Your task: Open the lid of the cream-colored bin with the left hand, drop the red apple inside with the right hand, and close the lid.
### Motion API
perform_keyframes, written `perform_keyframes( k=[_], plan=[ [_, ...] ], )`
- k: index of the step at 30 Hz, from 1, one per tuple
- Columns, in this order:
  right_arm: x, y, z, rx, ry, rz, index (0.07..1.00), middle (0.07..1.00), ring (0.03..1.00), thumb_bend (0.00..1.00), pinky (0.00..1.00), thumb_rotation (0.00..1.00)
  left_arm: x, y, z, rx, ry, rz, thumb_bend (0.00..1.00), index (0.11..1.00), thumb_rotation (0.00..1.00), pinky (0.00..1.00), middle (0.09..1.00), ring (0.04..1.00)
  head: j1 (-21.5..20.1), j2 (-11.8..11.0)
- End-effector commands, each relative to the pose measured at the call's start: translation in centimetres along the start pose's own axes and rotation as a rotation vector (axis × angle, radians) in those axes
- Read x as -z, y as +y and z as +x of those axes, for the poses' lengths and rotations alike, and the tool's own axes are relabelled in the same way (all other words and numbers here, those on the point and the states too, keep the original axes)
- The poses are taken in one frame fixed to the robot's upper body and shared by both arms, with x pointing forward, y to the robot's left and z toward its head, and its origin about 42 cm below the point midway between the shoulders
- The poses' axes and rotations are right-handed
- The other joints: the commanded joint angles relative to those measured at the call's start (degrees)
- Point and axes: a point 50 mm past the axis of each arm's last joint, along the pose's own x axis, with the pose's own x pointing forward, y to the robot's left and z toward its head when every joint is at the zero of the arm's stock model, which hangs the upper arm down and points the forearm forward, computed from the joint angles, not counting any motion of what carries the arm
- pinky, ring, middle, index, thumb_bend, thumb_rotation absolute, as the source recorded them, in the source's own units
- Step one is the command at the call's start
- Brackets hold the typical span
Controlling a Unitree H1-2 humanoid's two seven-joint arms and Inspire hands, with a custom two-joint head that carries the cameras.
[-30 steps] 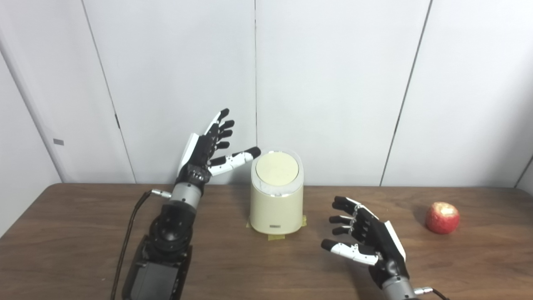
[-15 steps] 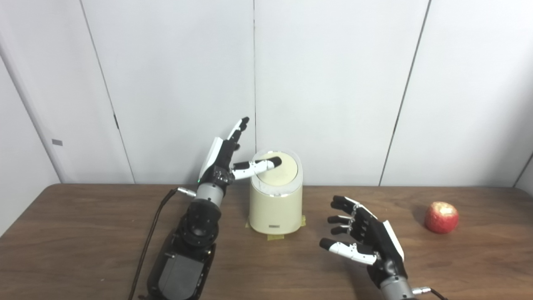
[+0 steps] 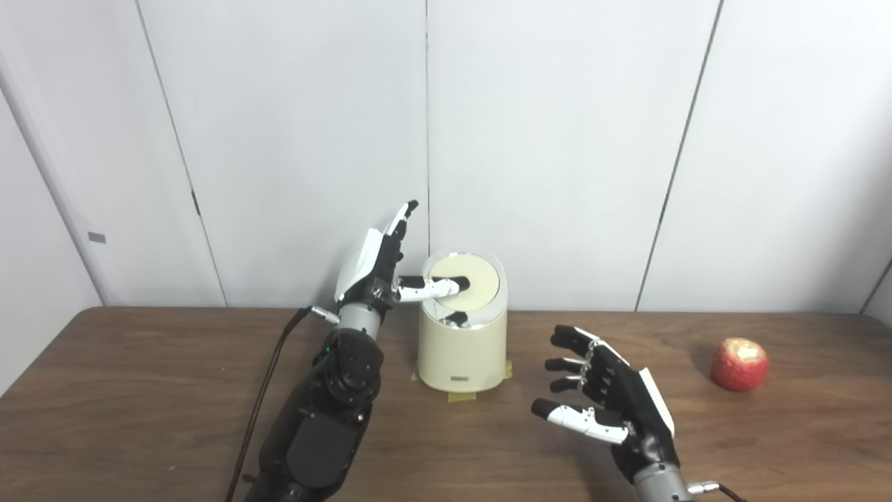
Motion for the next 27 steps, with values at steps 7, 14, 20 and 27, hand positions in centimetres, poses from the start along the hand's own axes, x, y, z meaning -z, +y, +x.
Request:
perform_keyframes(
  k=[7,14,20,27],
  plan=[
    [-2.3,0.6,0.8,-0.008,-0.081,-0.003,0.766,0.798,0.668,0.81,0.54,0.16,-2.5,1.3,1.8,-0.056,-0.093,0.024,0.85,1.000,0.21,0.78,0.982,0.970,-0.38,0.22],
    [-2.6,0.9,0.7,-0.011,-0.080,-0.009,0.766,0.803,0.668,0.80,0.53,0.15,-2.3,1.0,2.0,-0.042,-0.089,0.073,0.87,1.000,0.20,0.78,0.981,0.963,-0.68,0.41],
    [-2.7,1.1,0.7,-0.017,-0.077,-0.018,0.766,0.811,0.659,0.78,0.52,0.15,-2.0,0.8,2.1,-0.024,-0.080,0.120,0.90,1.000,0.18,0.79,0.996,0.973,-0.68,0.41],
    [-2.8,1.2,0.6,-0.026,-0.079,-0.027,0.764,0.812,0.657,0.77,0.53,0.14,-2.1,0.4,2.2,-0.045,-0.047,0.226,0.90,1.000,0.14,0.81,0.972,0.957,-0.63,0.42]
  ],
)
